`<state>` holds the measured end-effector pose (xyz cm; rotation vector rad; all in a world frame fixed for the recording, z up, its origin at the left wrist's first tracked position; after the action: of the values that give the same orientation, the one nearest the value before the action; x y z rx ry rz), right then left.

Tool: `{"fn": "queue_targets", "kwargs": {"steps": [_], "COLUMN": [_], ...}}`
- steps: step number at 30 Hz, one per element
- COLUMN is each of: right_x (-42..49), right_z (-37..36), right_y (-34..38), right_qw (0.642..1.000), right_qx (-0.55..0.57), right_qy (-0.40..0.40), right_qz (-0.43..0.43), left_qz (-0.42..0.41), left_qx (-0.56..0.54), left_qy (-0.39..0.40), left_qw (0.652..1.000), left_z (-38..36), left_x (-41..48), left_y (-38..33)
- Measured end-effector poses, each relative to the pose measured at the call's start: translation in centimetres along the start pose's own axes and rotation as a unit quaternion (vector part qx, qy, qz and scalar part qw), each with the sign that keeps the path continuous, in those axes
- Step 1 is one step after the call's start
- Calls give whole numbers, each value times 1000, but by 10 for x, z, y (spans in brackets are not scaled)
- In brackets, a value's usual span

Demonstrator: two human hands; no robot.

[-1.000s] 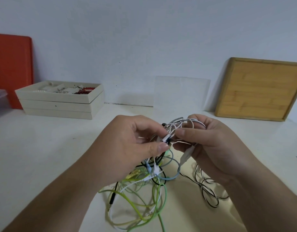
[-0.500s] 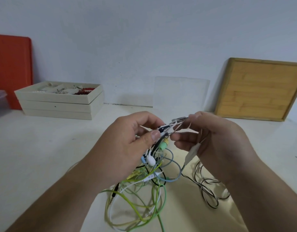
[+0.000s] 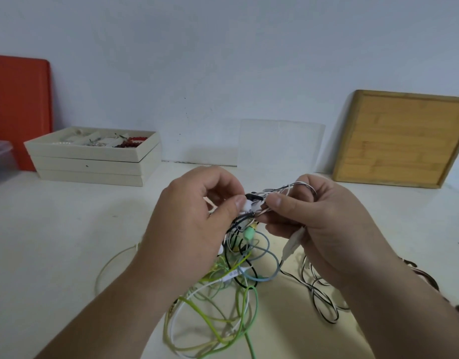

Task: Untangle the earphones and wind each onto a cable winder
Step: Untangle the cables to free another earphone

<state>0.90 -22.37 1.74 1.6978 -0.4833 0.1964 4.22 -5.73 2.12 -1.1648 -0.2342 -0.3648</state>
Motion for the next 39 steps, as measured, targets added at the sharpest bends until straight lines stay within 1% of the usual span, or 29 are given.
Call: {"fn": "queue_targets", "kwargs": {"steps": [3,5,8,12,15,18,20,23,26,28,30,32,35,39], "right_x": [-1,-1,-1,-1,-1,-1,-1,1,1,0,0,0,-1,-1], "right_z": [-2,-2,-4,-5,-5,-7,-7,-4,-4,-4,-5,-4,-3,-4], "right_y": [0,-1,-2,1,4,4,4,2,-4,-6,-6,-6,-10,-11], "right_qw": [1000,1000,1000,999,999,999,999,999,999,1000,1000,998,994,988], "right_qx": [-3,3,10,3,9,-1,0,-2,-22,-11,30,64,85,128], "right_qy": [1,3,13,22,21,31,32,29,27,8,-4,-22,-44,-50], "right_qz": [9,13,18,28,31,37,36,29,18,11,1,-15,-50,-71], "left_qz": [-6,-30,-49,-88,-69,-56,-12,79,125,139,146,148,146,179], "left_qx": [-1,9,12,55,2,-1,-12,-72,-94,-92,-100,-122,-158,-180], "left_qy": [-18,-25,-16,-24,-4,-6,-16,-24,-39,-54,-60,-58,-62,-95], "left_qw": [1000,999,999,994,998,998,1000,994,987,985,982,980,975,963], "left_z": [-1,-3,-5,-6,-5,-2,-1,-3,-5,-4,-3,-2,-2,1], "left_x": [-3,-4,-5,-7,-5,-5,-4,-2,-2,-2,-2,-1,1,0], "left_y": [-1,-2,-3,-6,-4,-7,-5,1,5,7,8,8,7,10]}}
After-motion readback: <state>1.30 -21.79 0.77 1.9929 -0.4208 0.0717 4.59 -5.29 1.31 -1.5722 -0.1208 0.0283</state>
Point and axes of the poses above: each hand's wrist, its own x-axis towards the middle knuckle, its own z-axis out of the back of the hand, y = z × x, the point moved 4 cm from there along x, towards the middle knuckle, and after that the axes turned 13 degrees about z, right-handed, at the moved point
